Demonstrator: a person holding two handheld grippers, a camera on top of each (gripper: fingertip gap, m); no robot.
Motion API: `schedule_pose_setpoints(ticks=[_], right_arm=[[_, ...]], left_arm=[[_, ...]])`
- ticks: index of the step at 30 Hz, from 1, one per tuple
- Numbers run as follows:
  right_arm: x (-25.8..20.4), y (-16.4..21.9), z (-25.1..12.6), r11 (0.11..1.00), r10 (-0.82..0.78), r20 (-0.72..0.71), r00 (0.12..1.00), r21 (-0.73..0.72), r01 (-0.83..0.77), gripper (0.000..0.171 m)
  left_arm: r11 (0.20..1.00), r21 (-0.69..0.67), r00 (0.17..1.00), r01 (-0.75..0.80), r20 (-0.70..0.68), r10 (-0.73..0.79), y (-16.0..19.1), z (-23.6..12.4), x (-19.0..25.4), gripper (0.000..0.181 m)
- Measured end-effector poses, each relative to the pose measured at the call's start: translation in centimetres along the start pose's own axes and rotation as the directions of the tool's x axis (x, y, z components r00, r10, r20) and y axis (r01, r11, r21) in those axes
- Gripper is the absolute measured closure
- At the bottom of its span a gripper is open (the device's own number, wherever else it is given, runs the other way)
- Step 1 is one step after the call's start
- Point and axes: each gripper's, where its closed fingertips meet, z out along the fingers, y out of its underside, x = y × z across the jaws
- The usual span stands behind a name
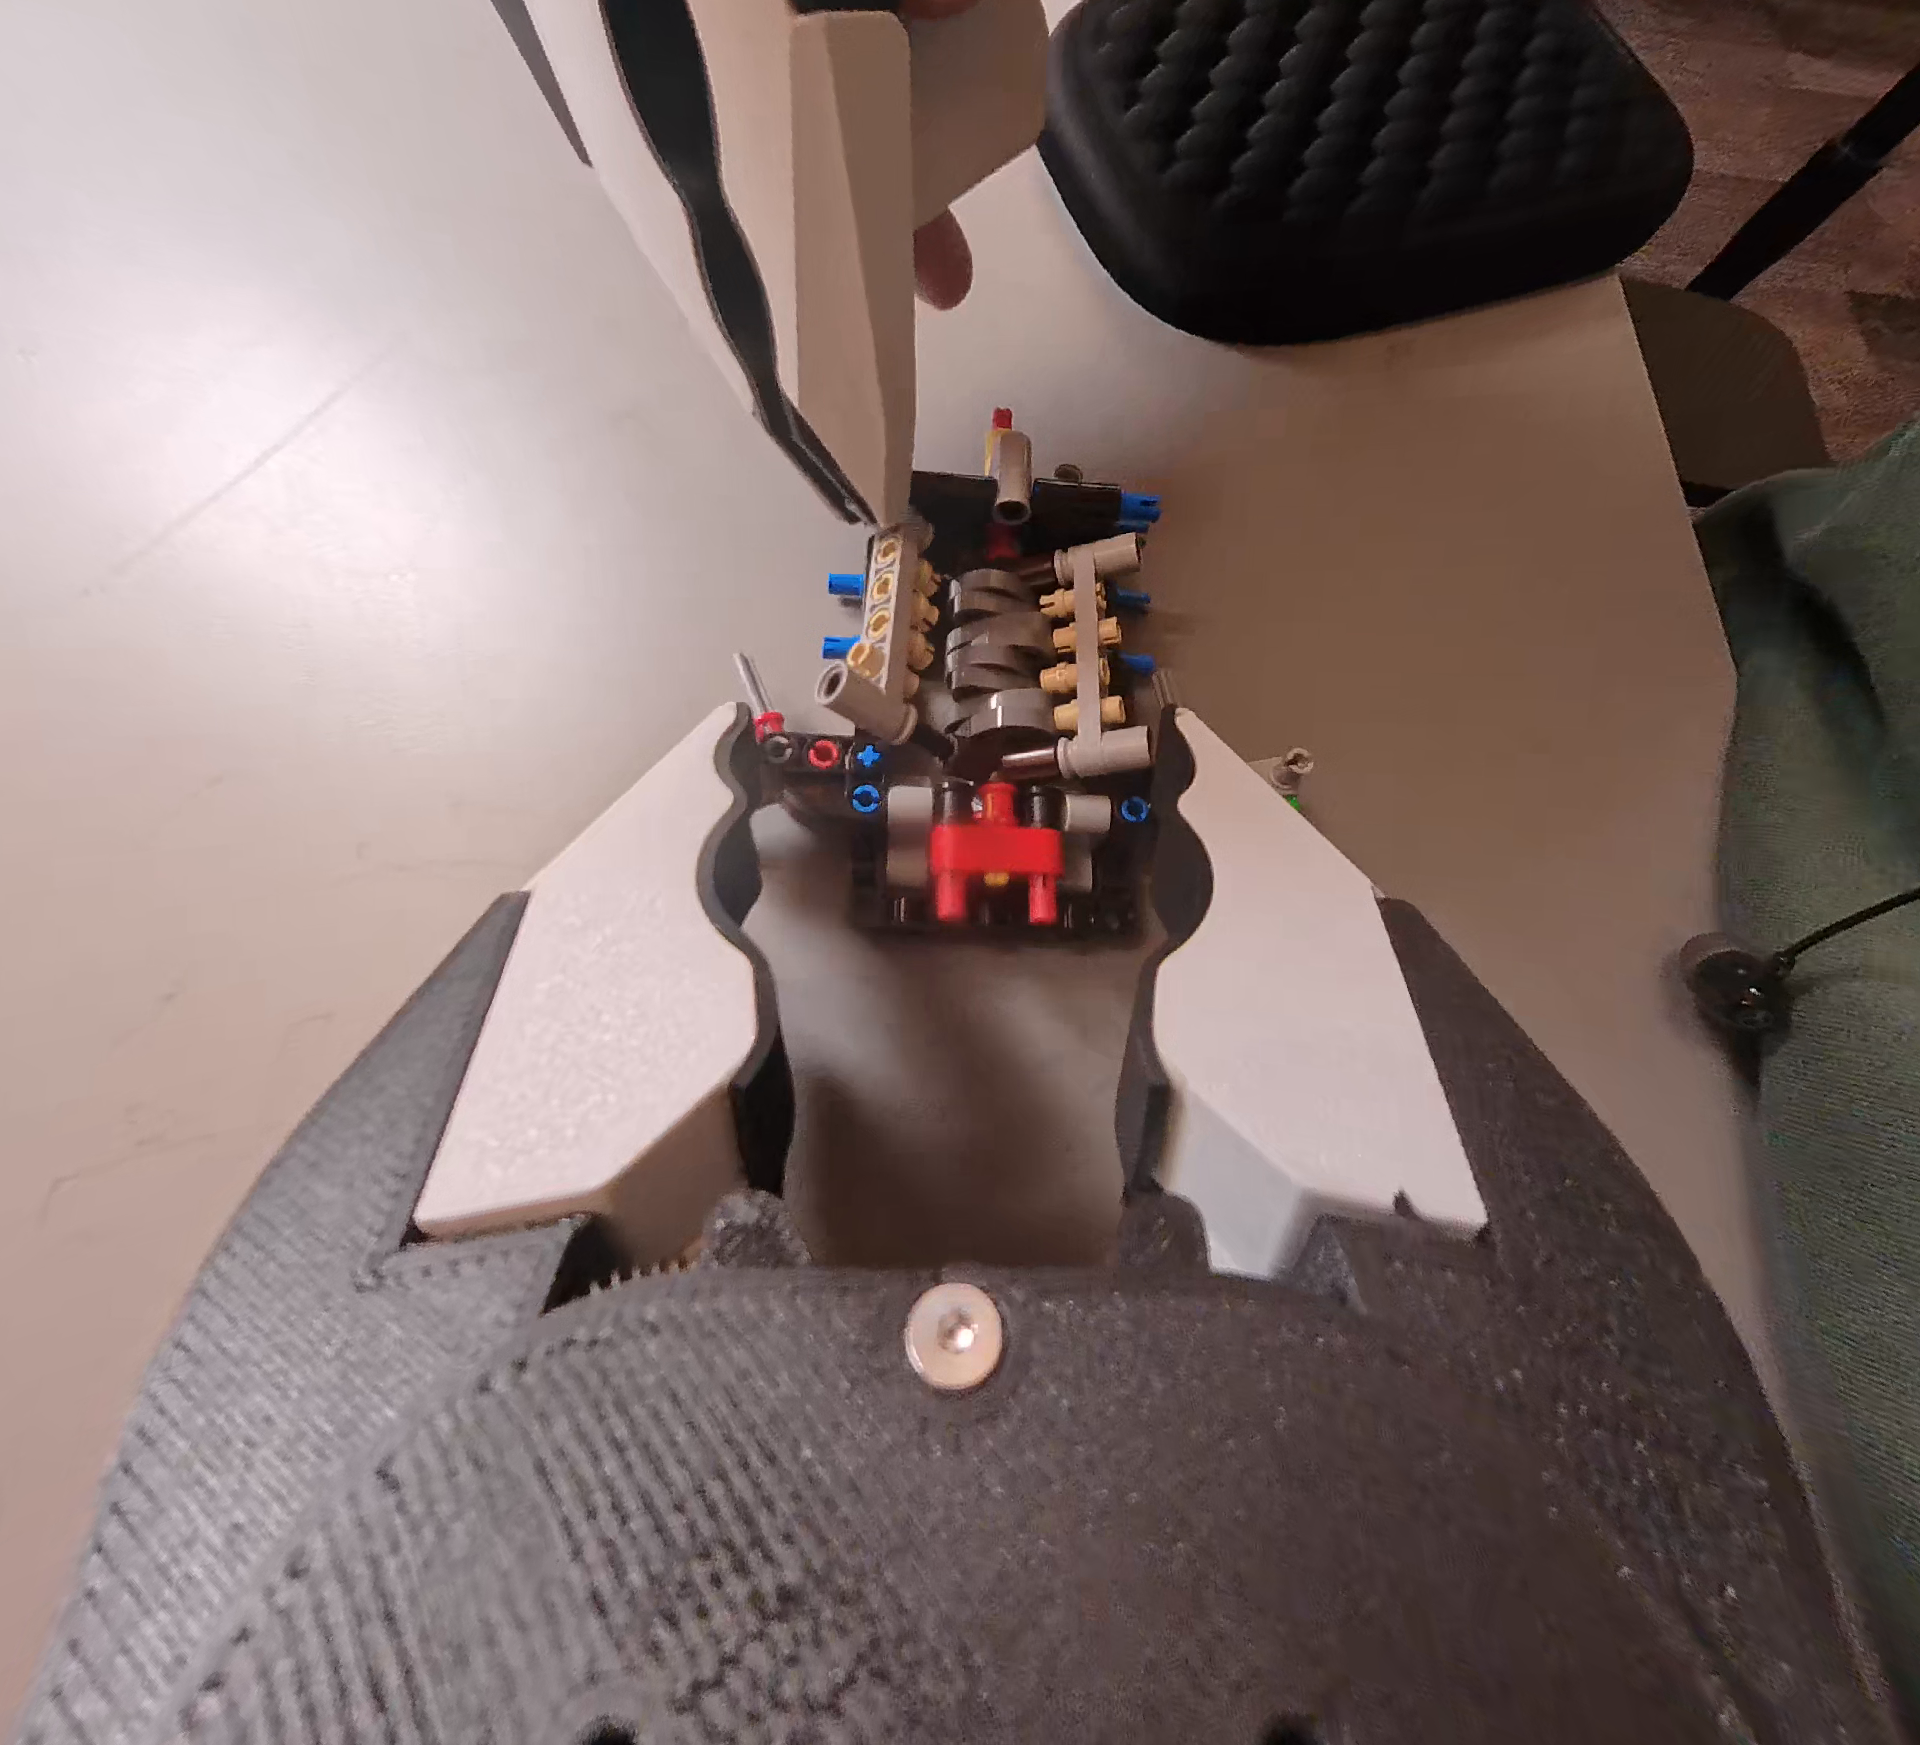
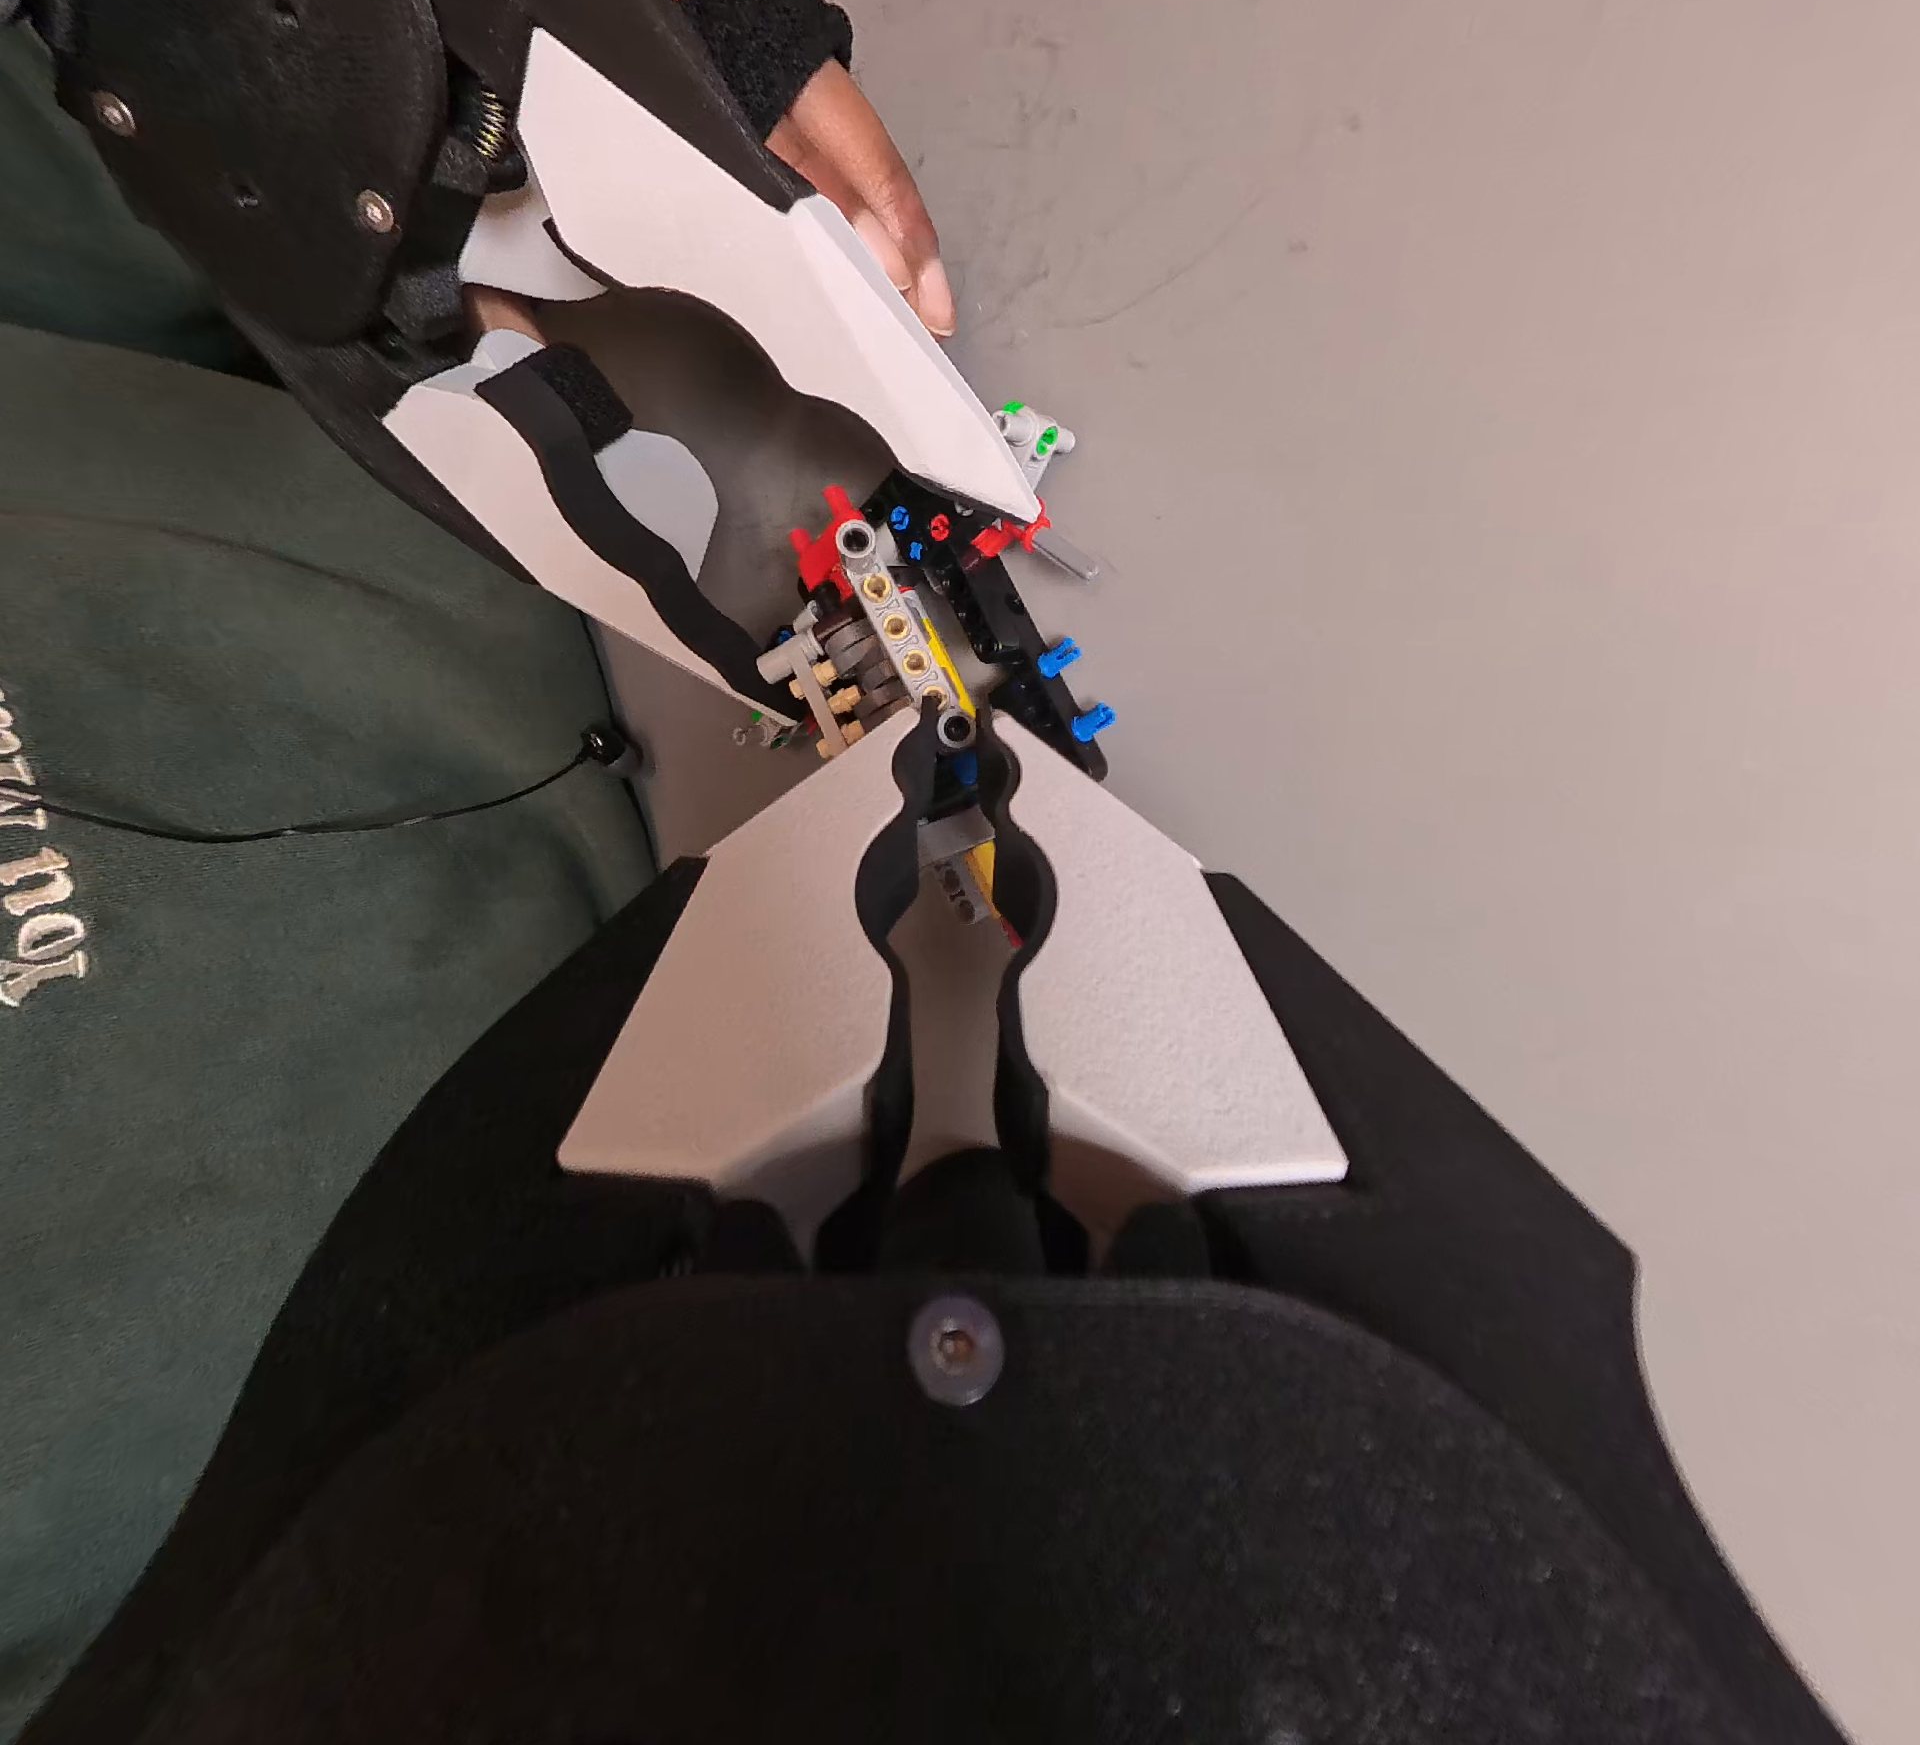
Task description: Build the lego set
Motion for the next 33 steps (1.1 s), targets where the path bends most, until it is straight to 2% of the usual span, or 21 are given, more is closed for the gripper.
schedule_pose_setpoints(ticks=[25,33], right_arm=[[0.04,0.55,0.13,0.982,0.085,-0.119,0.989,-0.157,-0.103,0.166],[-0.20,0.66,0.05,0.980,0.050,-0.074,0.996,-0.190,-0.063,0.166]], left_arm=[[1.000,0.026,0.999,-0.004,0.037,0.003,0.00,0.15,0.19,0.107],[0.999,0.037,0.999,-0.006,0.037,0.004,-0.01,0.14,0.22,0.107]])
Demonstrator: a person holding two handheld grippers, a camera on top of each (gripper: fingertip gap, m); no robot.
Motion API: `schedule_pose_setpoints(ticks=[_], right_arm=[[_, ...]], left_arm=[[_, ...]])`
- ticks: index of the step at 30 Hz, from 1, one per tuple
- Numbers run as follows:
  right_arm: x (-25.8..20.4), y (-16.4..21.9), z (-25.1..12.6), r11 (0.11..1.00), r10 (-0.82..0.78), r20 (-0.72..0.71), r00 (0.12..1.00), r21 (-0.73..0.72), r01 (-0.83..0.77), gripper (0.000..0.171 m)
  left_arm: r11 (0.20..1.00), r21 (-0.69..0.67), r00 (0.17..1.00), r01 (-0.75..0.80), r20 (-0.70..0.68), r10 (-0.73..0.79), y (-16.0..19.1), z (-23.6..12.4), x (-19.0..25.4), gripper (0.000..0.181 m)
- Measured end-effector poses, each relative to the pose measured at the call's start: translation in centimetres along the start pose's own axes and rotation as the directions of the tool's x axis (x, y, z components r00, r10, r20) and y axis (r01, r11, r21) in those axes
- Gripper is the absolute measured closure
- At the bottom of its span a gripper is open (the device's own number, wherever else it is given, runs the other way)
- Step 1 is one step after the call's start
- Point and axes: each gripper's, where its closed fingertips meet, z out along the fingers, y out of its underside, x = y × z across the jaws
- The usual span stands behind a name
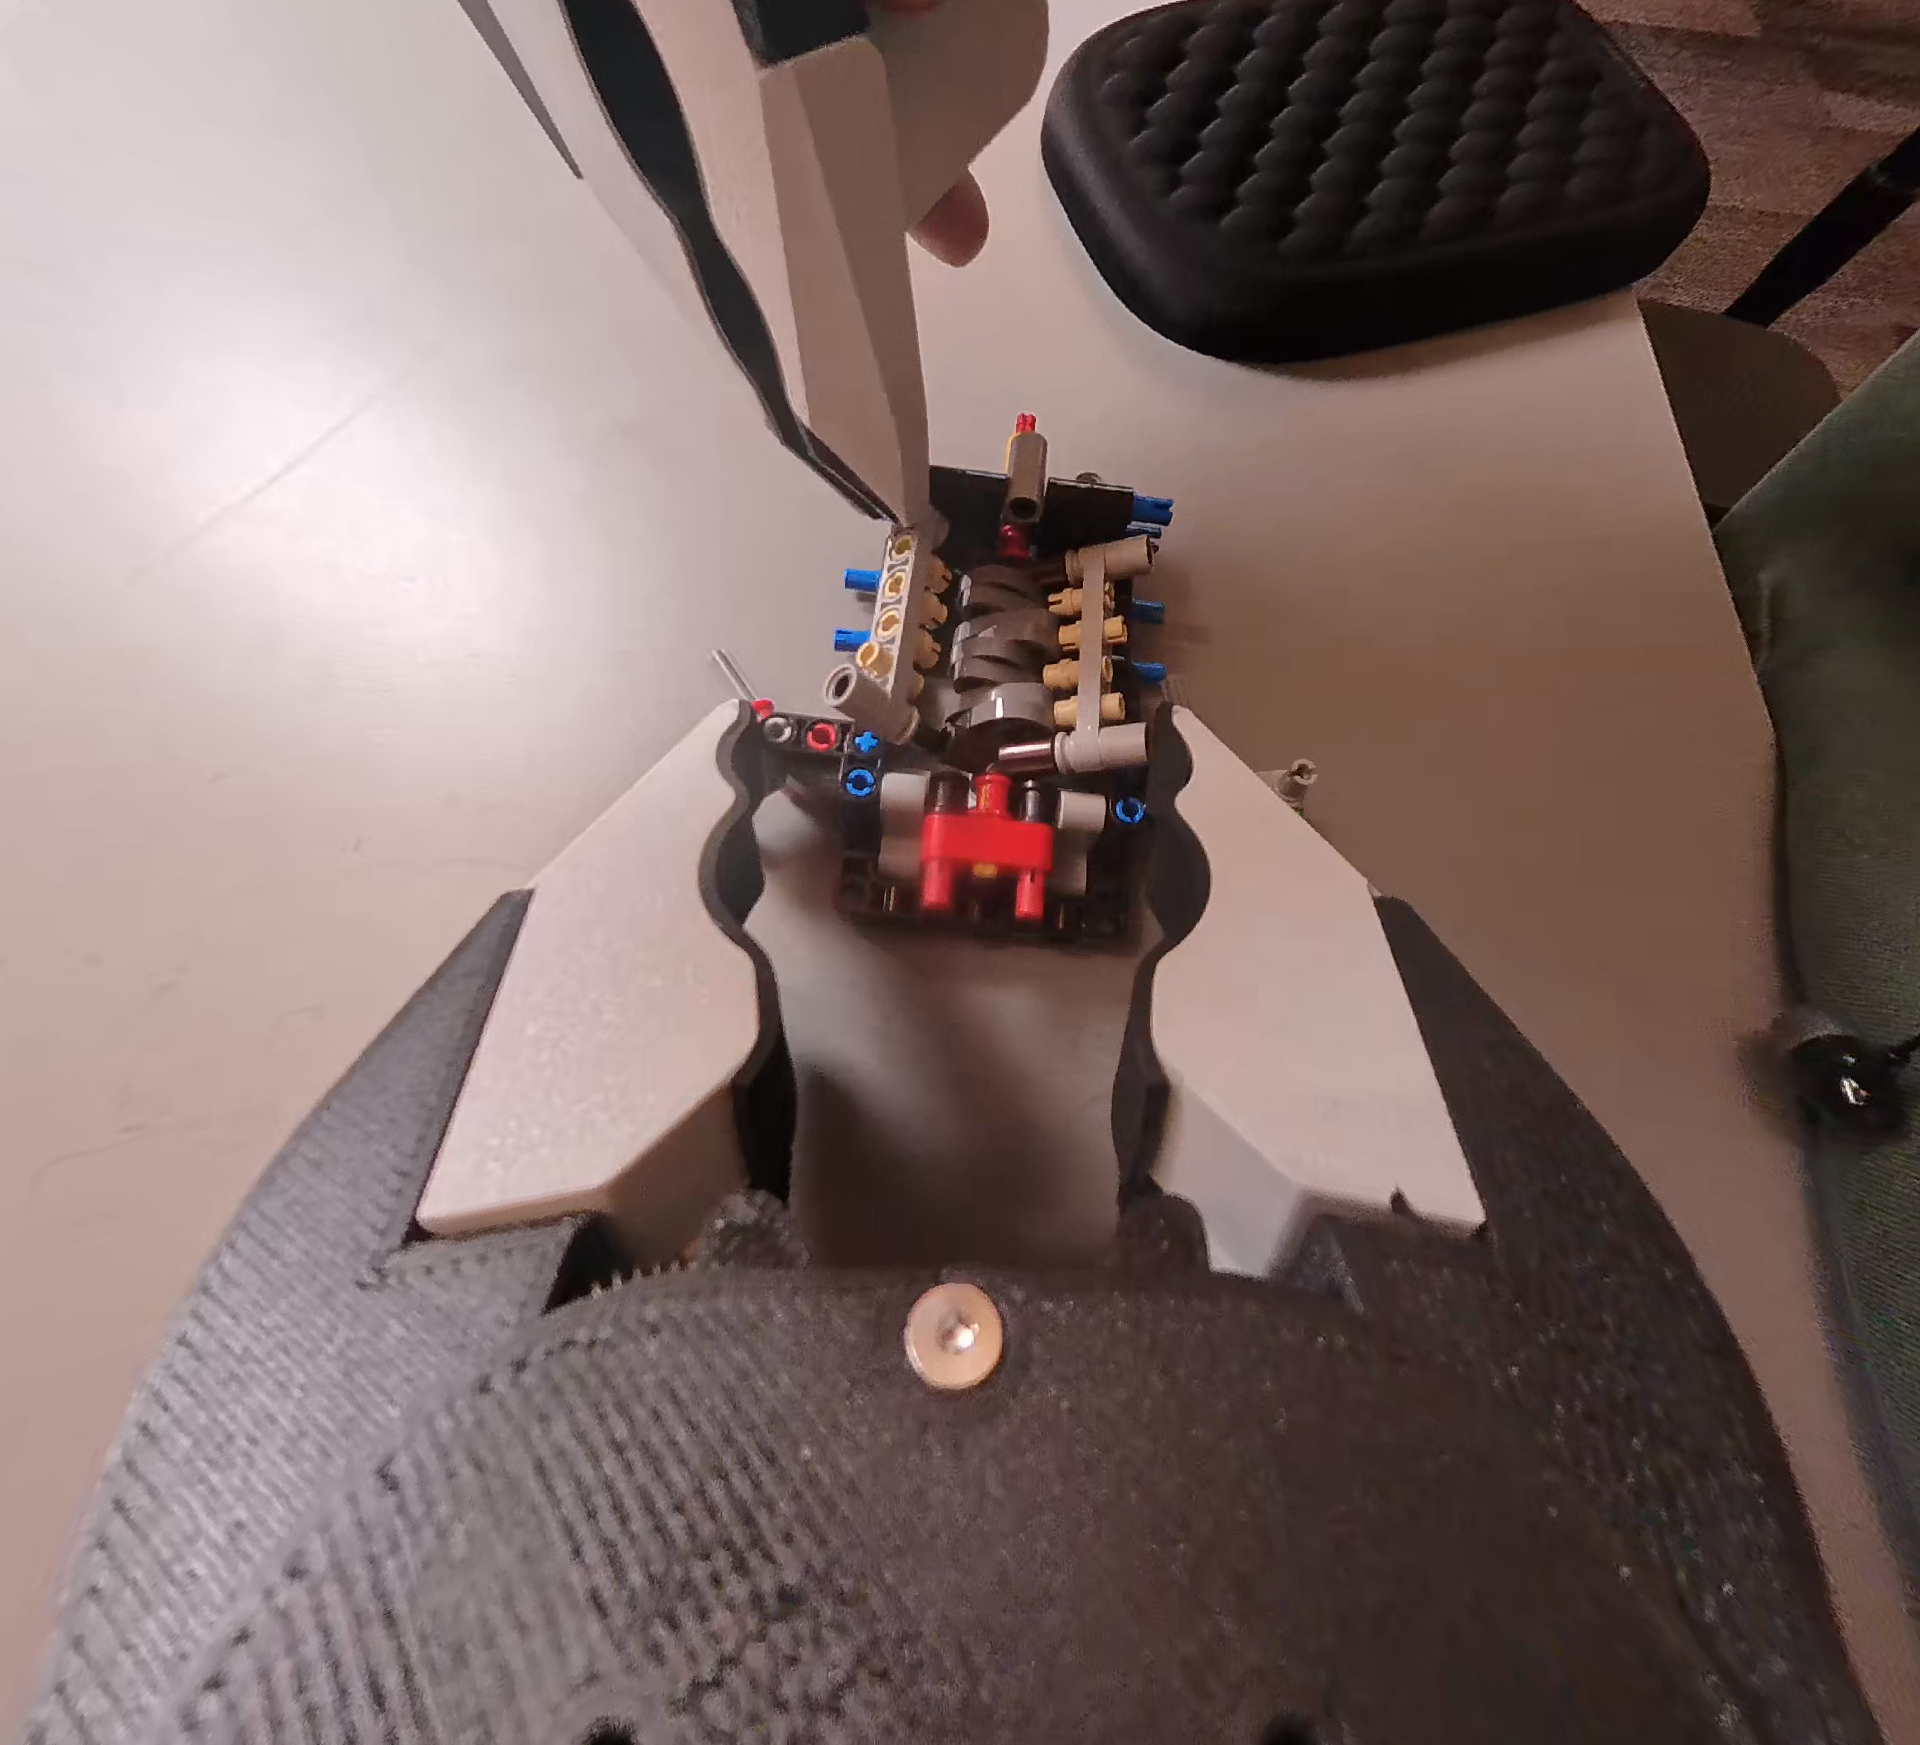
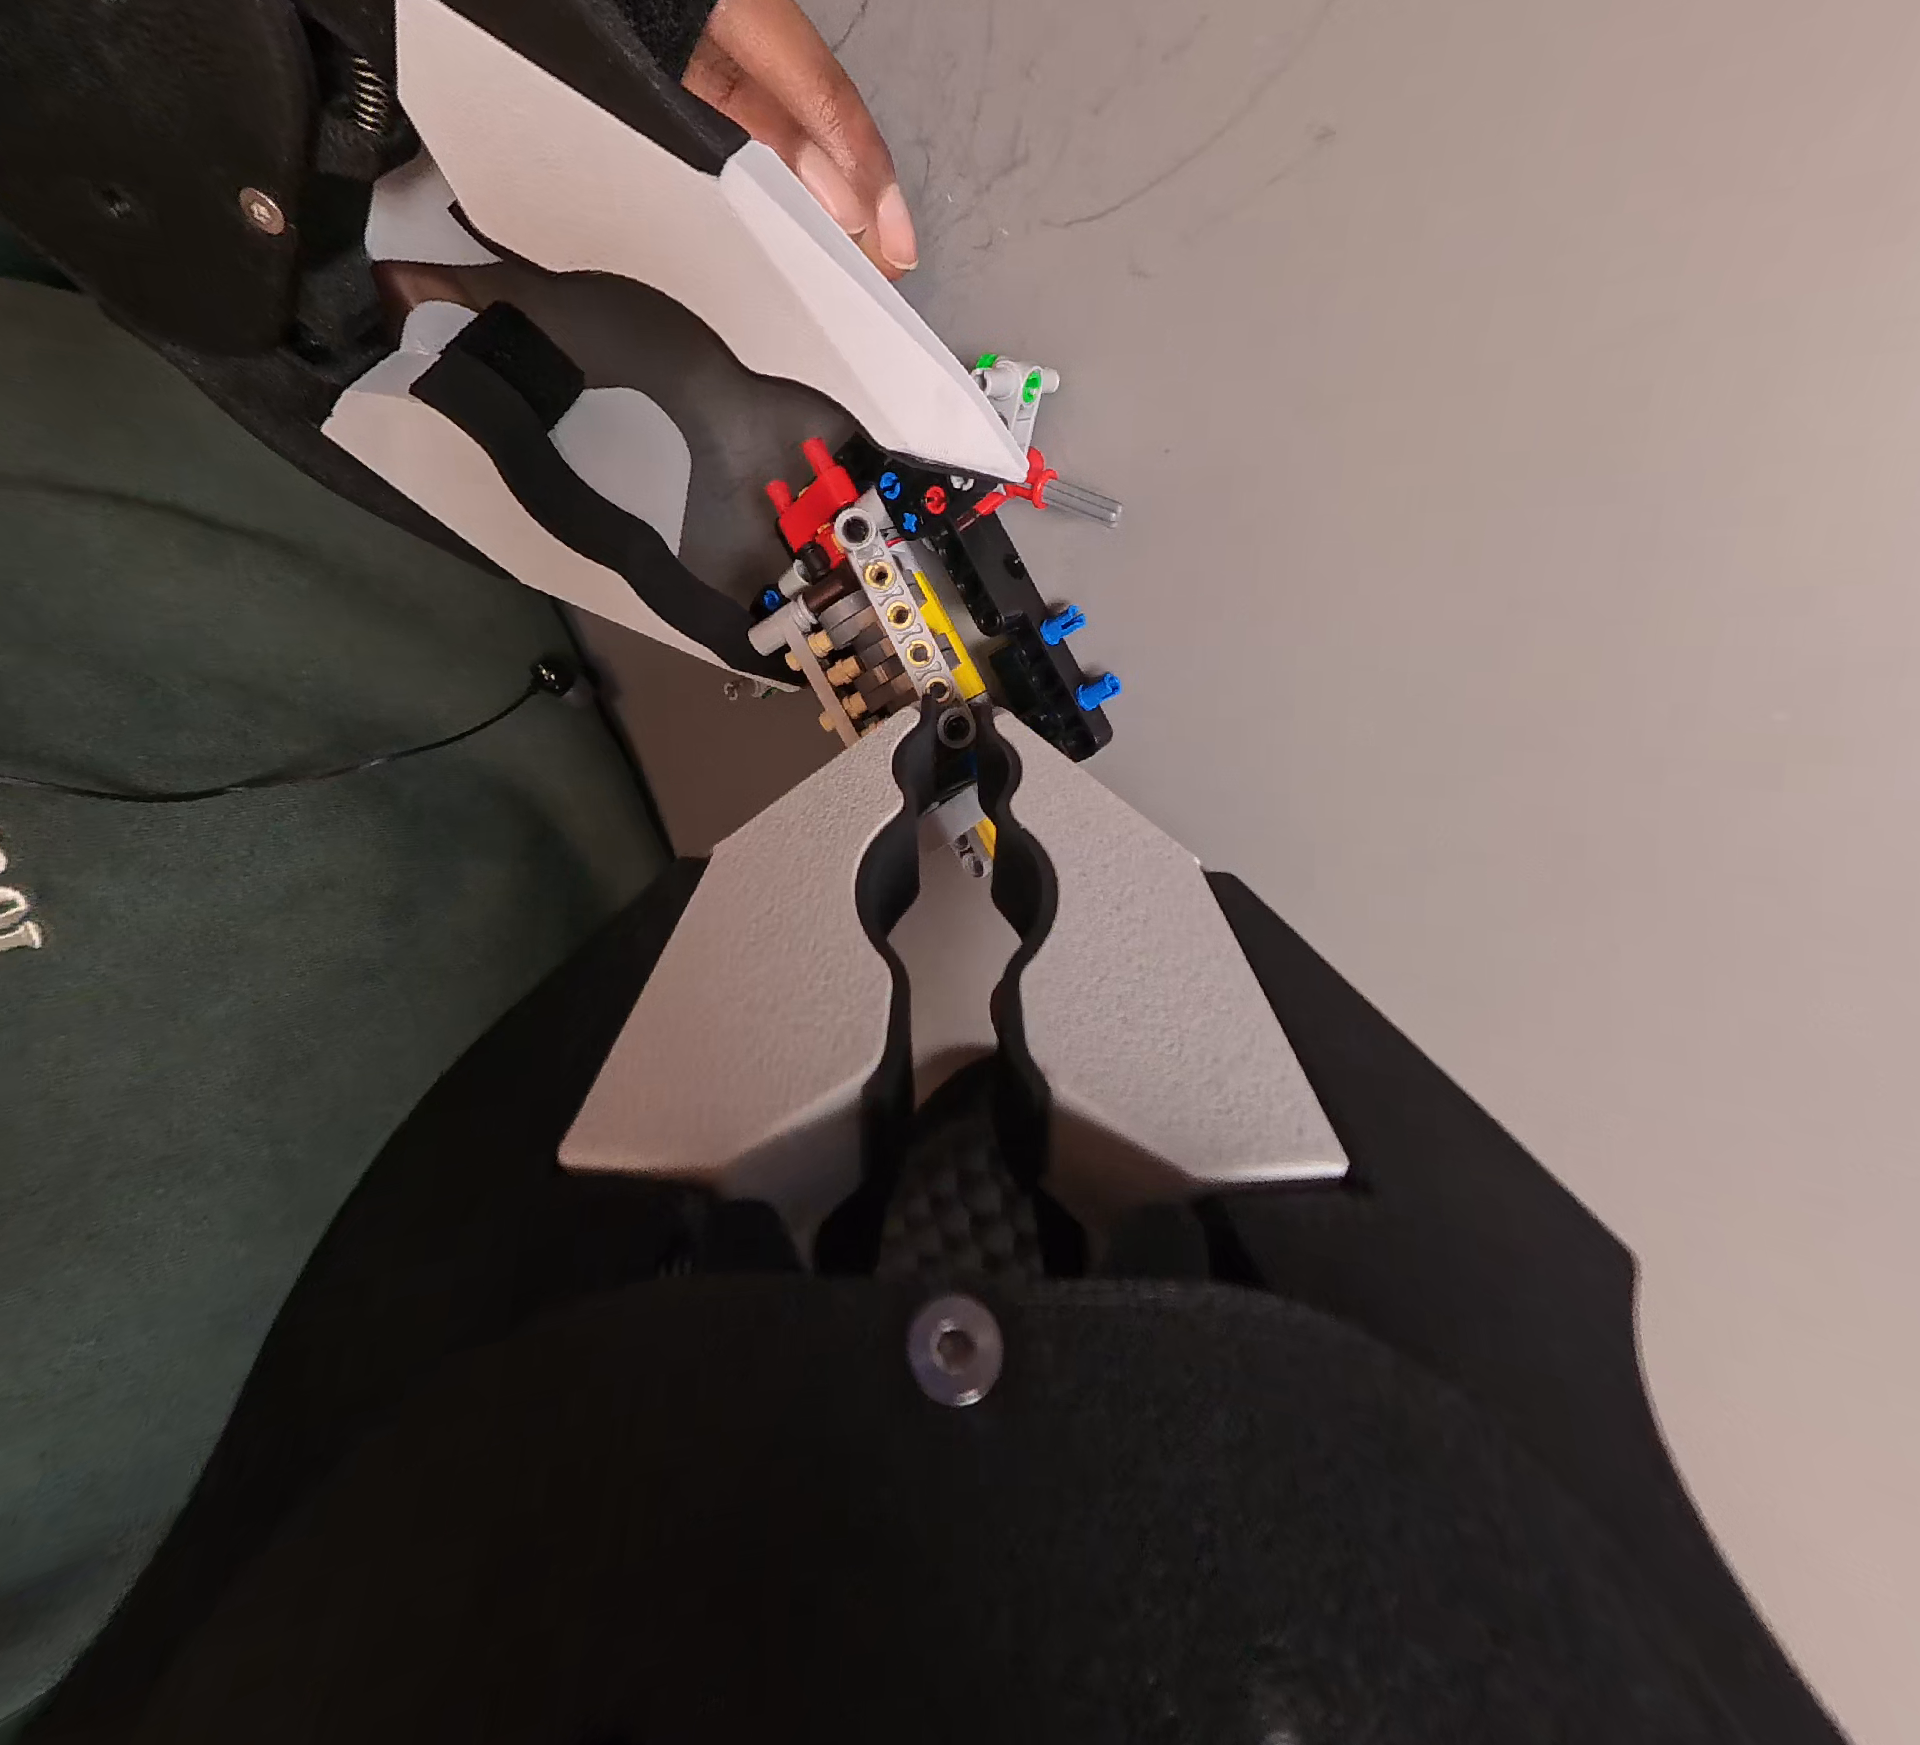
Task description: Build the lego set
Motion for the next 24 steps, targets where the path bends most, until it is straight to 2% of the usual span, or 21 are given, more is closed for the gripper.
schedule_pose_setpoints(ticks=[11,18,24], right_arm=[[-0.2,0.4,0.0,0.997,0.039,0.087,0.996,-0.068,-0.033,0.166],[0.1,1.1,0.0,0.978,0.015,0.080,0.997,-0.207,0.001,0.166],[0.0,1.3,0.1,0.973,0.021,0.084,0.996,-0.230,-0.001,0.166]], left_arm=[[0.999,0.010,0.999,-0.043,0.018,0.042,-0.1,0.1,0.4,0.107],[0.996,0.031,0.995,-0.083,0.058,0.081,-0.3,-0.1,0.2,0.116],[0.973,0.042,0.967,-0.227,0.131,0.220,-0.7,-0.4,0.2,0.121]])
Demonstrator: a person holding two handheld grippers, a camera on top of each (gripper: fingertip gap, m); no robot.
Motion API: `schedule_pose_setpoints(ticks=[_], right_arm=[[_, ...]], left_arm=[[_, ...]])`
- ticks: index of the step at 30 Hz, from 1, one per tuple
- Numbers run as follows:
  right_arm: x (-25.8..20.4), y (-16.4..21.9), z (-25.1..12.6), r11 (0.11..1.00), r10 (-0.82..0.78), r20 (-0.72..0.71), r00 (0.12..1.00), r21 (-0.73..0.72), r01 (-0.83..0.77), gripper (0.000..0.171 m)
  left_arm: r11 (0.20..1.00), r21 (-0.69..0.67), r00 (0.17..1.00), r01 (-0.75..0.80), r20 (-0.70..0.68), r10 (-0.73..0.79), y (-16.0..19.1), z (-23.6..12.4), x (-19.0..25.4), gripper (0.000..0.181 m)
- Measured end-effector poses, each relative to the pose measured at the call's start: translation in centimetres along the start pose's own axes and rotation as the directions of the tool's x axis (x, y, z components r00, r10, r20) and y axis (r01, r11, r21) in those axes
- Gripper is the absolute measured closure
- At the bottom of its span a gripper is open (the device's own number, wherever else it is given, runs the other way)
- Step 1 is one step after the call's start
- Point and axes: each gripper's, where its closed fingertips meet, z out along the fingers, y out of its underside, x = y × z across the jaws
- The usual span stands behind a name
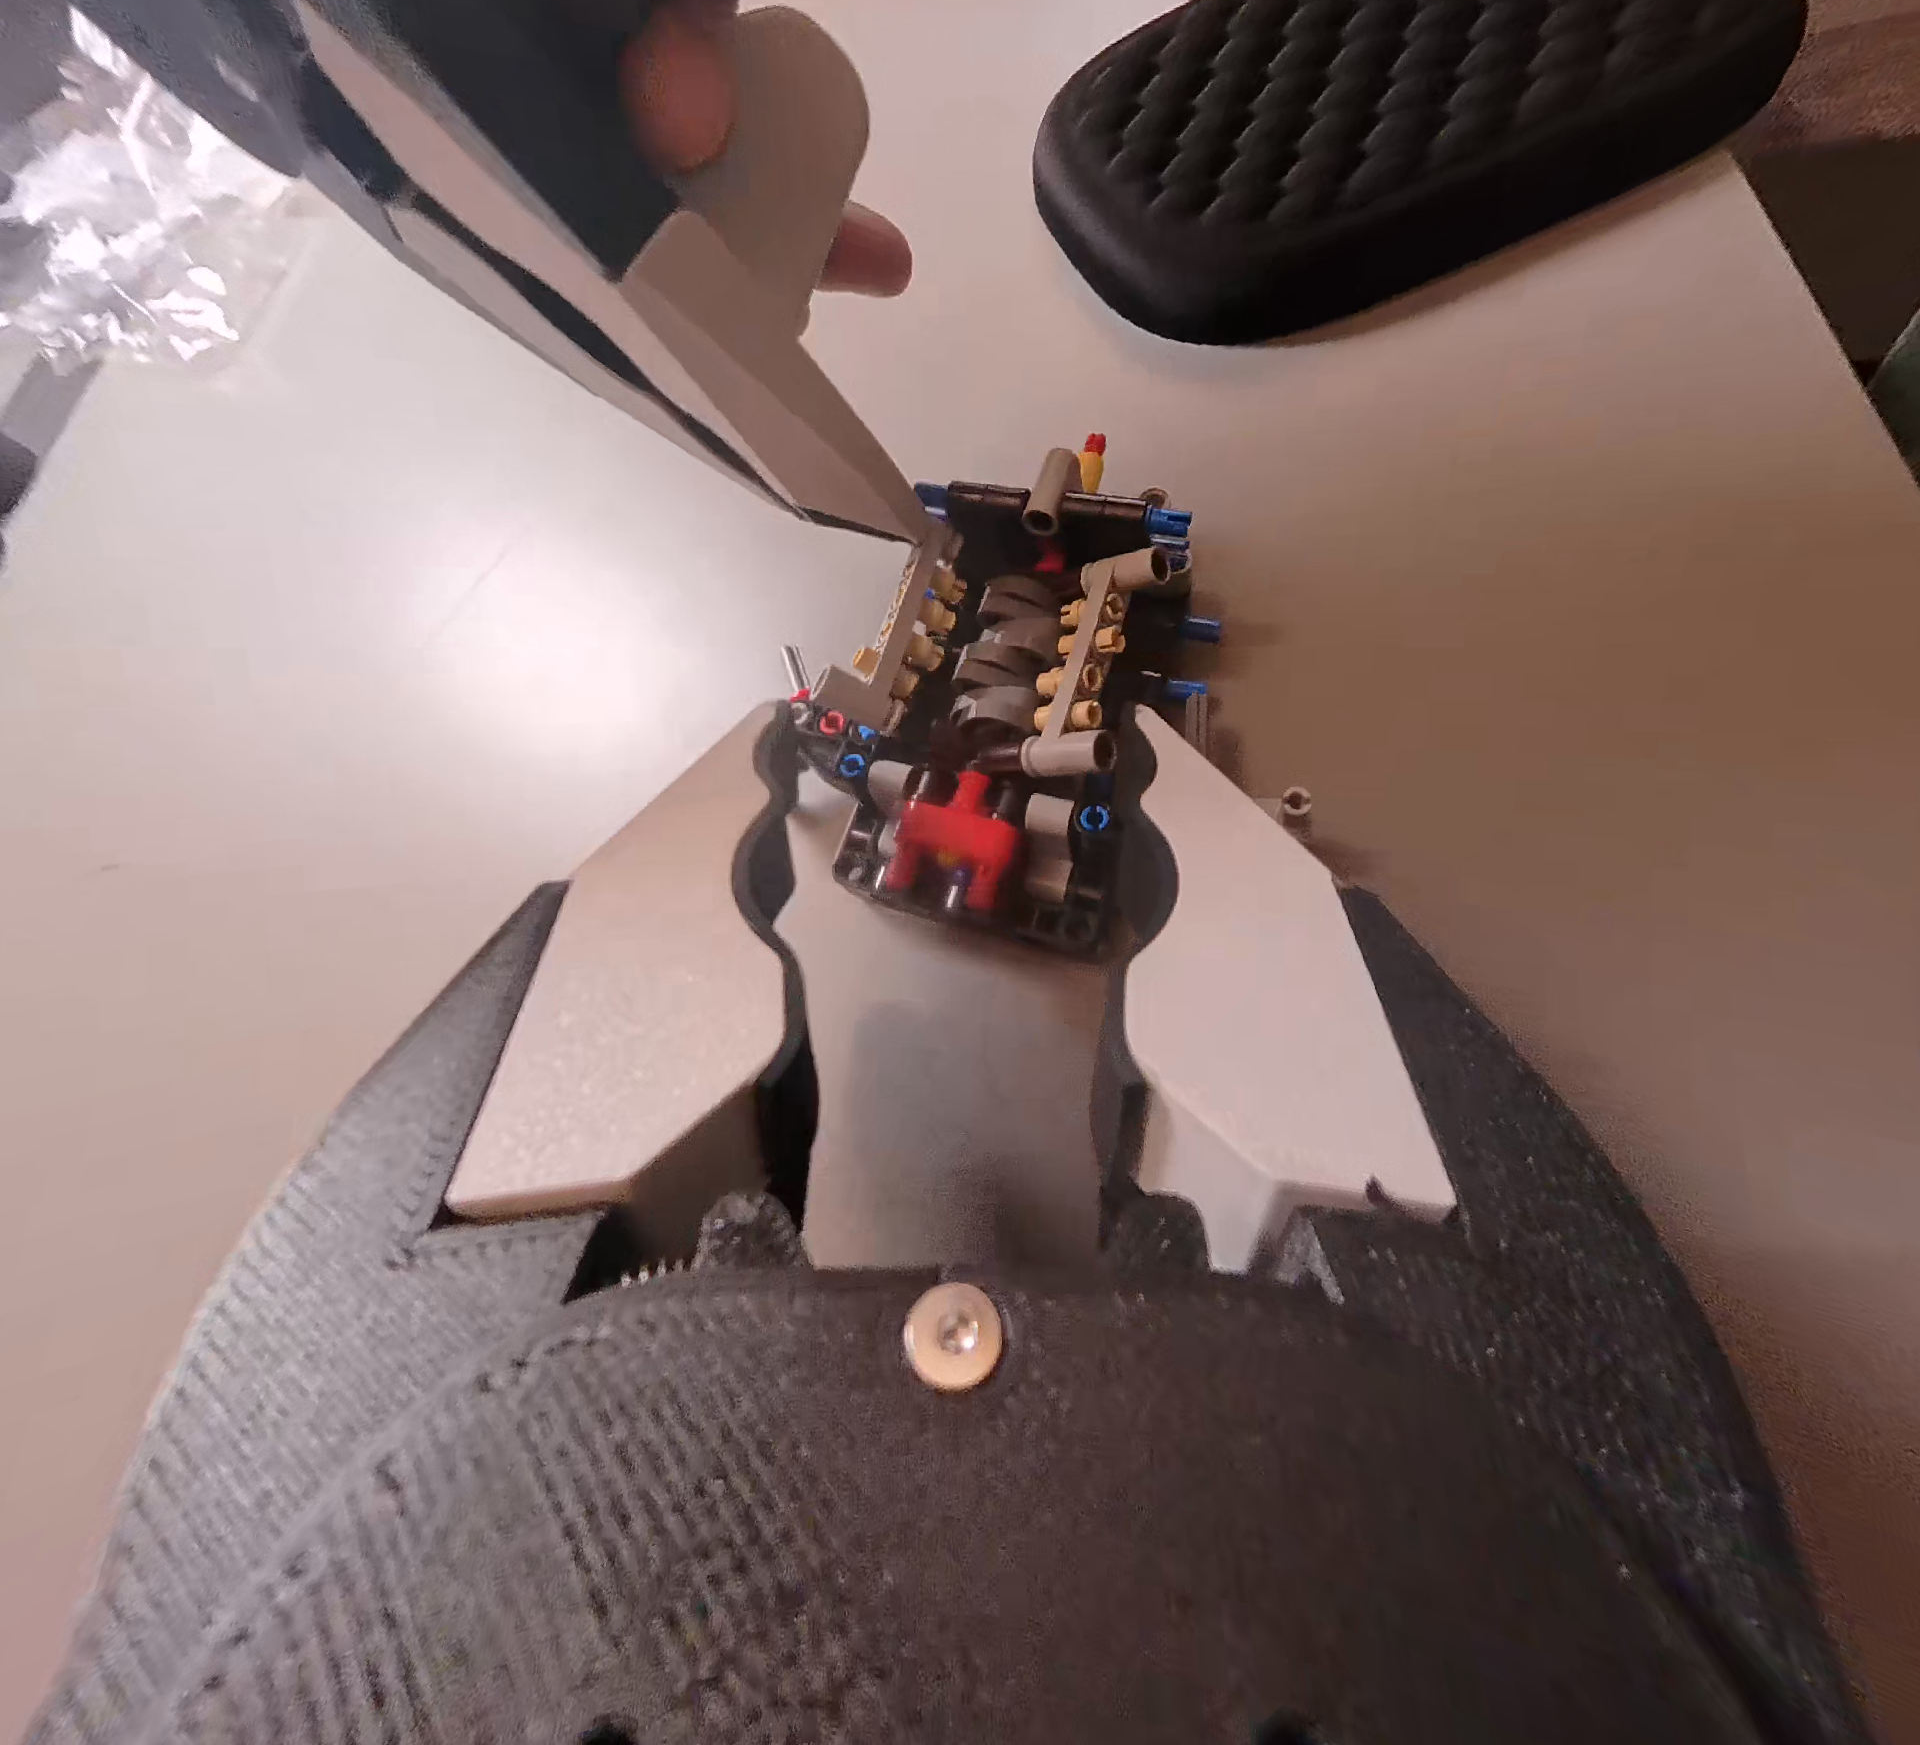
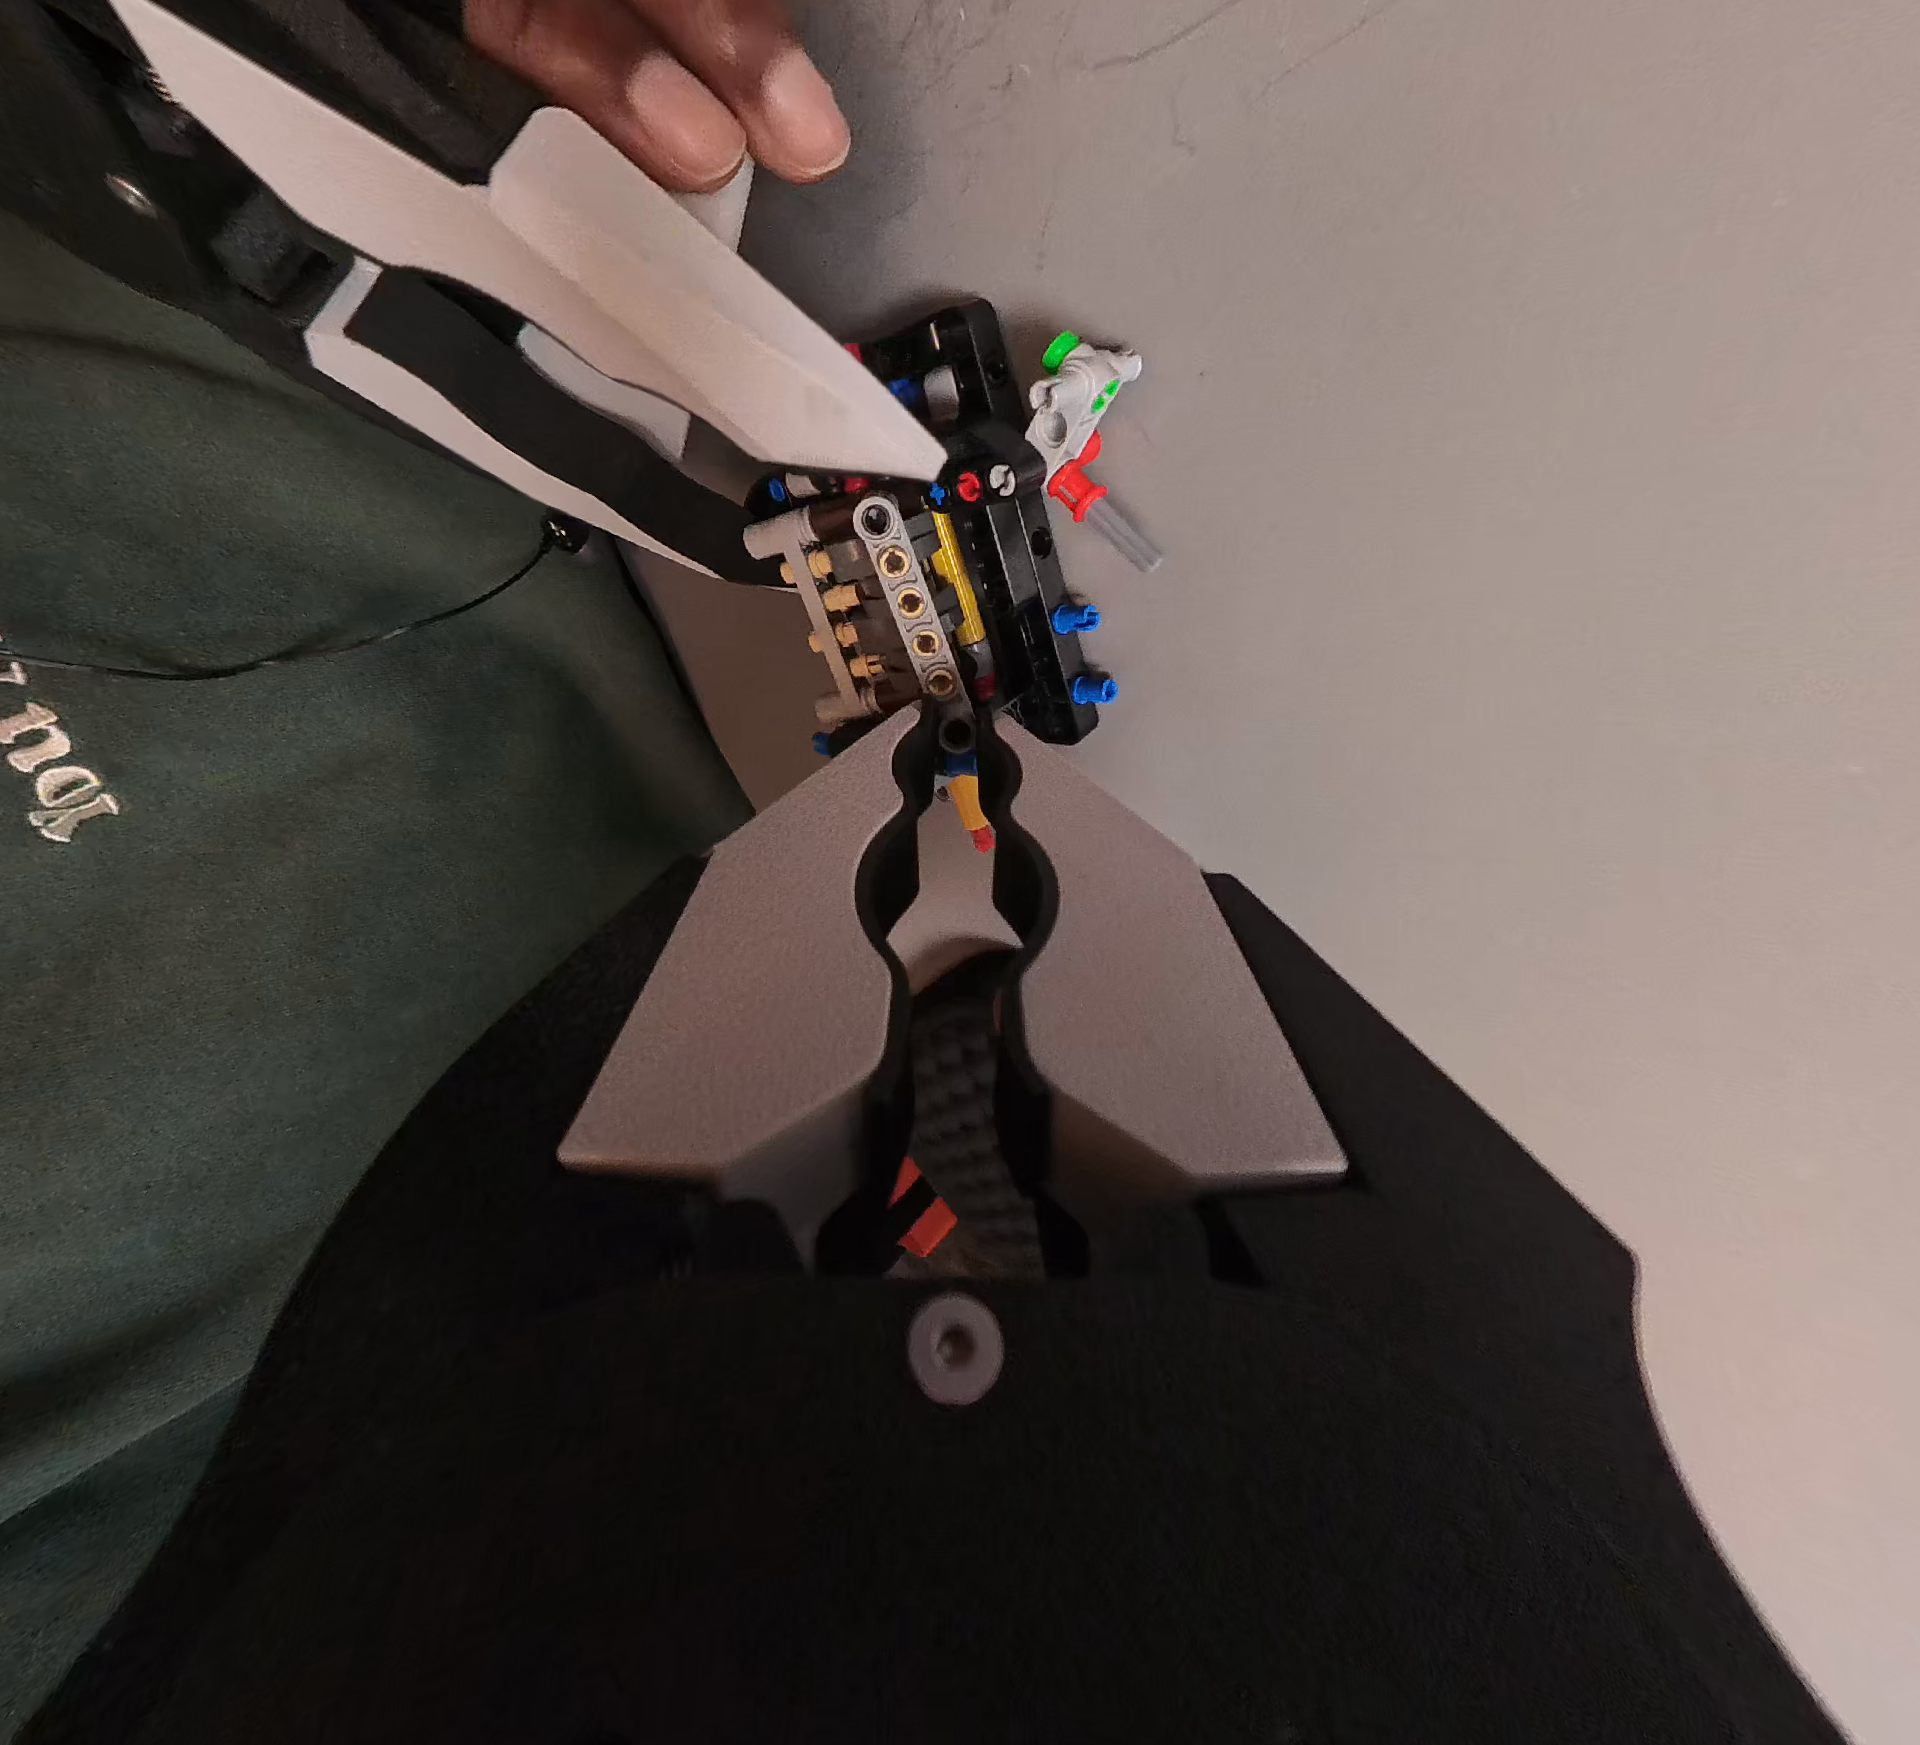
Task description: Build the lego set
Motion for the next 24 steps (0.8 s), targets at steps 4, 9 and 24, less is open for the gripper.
schedule_pose_setpoints(ticks=[4,9,24], right_arm=[[-0.2,0.0,0.4,1.000,0.004,0.016,1.000,0.002,-0.004,0.166],[-0.1,0.1,0.8,1.000,-0.002,0.014,1.000,0.003,0.002,0.166],[-0.9,0.0,0.3,0.995,-0.015,0.075,0.997,0.102,0.007,0.166]], left_arm=[[0.996,0.011,0.996,-0.088,0.017,0.088,-0.2,0.1,0.2,0.119],[0.991,0.013,0.991,-0.132,0.009,0.132,-0.3,0.1,0.6,0.124],[0.995,-0.009,0.995,-0.097,-0.010,0.097,-0.1,0.0,0.6,0.124]])
